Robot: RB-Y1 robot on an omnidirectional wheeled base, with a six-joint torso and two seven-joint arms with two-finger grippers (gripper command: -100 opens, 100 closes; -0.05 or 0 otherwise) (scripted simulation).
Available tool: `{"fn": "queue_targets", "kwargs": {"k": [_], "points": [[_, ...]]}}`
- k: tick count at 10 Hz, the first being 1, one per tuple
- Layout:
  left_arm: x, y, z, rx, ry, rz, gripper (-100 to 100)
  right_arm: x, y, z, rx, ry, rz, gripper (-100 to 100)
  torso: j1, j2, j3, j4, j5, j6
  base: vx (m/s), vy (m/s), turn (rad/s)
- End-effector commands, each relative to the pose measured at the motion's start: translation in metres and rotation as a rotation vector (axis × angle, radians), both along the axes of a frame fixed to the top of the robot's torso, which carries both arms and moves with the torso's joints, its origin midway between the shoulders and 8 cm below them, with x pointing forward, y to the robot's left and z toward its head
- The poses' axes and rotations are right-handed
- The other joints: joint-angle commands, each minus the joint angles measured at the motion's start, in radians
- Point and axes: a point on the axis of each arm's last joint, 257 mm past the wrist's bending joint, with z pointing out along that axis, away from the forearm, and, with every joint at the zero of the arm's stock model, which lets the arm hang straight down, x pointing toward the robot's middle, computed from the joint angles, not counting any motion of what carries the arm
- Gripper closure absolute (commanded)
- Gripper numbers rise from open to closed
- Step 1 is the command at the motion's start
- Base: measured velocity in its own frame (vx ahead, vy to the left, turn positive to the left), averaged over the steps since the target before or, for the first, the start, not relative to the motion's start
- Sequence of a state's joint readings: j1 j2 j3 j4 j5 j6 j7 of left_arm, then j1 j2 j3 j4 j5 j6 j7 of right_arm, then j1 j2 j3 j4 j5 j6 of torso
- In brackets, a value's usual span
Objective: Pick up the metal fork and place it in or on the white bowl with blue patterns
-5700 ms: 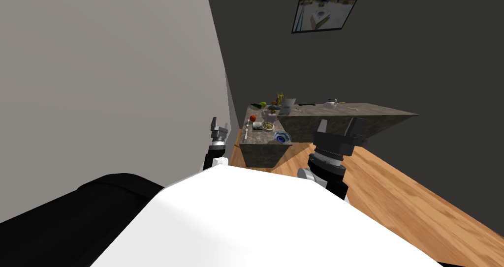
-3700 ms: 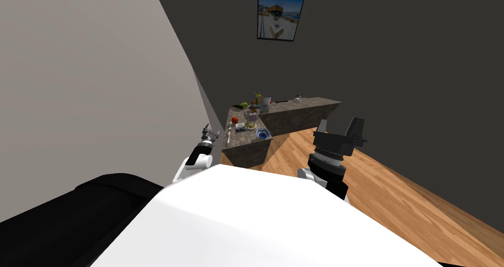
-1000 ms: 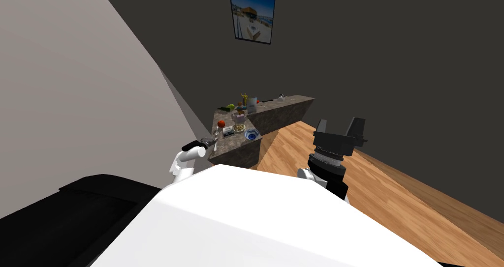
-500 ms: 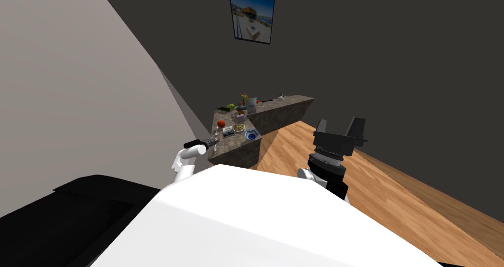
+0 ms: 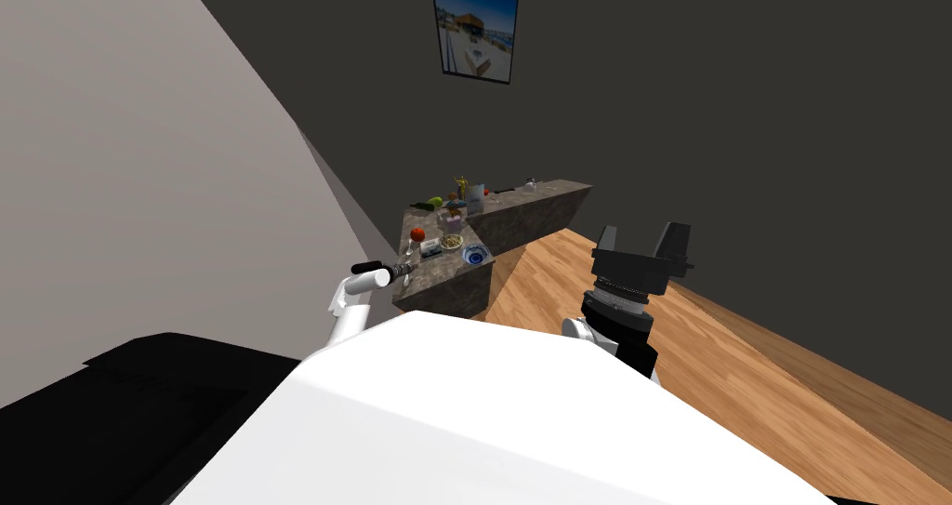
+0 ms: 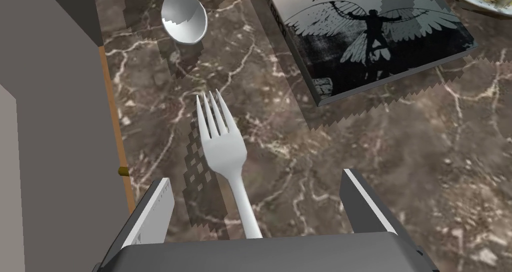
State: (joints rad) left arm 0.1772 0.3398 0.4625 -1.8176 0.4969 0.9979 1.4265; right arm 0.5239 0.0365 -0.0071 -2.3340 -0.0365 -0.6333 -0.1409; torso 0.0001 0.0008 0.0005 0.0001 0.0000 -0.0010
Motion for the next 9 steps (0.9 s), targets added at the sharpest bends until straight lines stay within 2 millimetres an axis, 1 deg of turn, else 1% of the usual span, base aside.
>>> {"fn": "queue_targets", "kwargs": {"k": [1, 3, 4, 5, 6, 7, 8, 9], "points": [[0.0, 0.0, -0.002, -0.032, 0.017, 0.012, -100, 0.0, 0.0, 0.0, 0.0, 0.0, 0.0, 0, 0.0, 0.0, 0.0, 0.0, 0.0, 0.0, 0.0, 0.0, 0.0], [0.0, 0.0, -0.002, -0.037, 0.02, 0.014, -100, 0.0, 0.0, 0.0, 0.0, 0.0, 0.0, 0, 0.0, 0.0, 0.0, 0.0, 0.0, 0.0, 0.0, 0.0, 0.0], [0.0, 0.0, -0.003, -0.041, 0.023, 0.016, 0, 0.0, 0.0, 0.0, 0.0, 0.0, 0.0, 0, 0.0, 0.0, 0.0, 0.0, 0.0, 0.0, 0.0, 0.0, 0.0], [0.001, -0.001, -0.011, -0.041, 0.024, 0.014, -100, 0.0, 0.0, 0.0, 0.0, 0.0, 0.0, 0, 0.0, 0.0, 0.0, 0.0, 0.0, 0.0, 0.006, -0.008, 0.022], [0.002, -0.001, -0.016, -0.041, 0.024, 0.013, -100, 0.0, 0.0, 0.0, 0.0, 0.0, 0.0, 0, -0.001, 0.0, 0.0, 0.0, 0.0, 0.0, 0.007, -0.008, 0.025], [0.002, -0.001, -0.013, -0.043, 0.025, 0.015, -100, 0.0, 0.0, 0.0, 0.0, 0.0, 0.0, 0, -0.001, 0.0, 0.0, 0.0, 0.0, 0.0, 0.0, 0.0, 0.0], [0.002, 0.0, -0.013, -0.041, 0.024, 0.014, 100, 0.0, 0.0, 0.0, 0.0, 0.0, 0.0, 0, -0.001, 0.0, 0.0, 0.0, 0.0, 0.0, 0.0, 0.0, 0.0], [0.002, 0.0, -0.013, -0.041, 0.024, 0.014, 100, 0.0, 0.0, 0.0, 0.0, 0.0, 0.0, 0, 0.0, 0.0, 0.0, 0.0, 0.0, 0.0, -0.001, 0.002, 0.011]]}}
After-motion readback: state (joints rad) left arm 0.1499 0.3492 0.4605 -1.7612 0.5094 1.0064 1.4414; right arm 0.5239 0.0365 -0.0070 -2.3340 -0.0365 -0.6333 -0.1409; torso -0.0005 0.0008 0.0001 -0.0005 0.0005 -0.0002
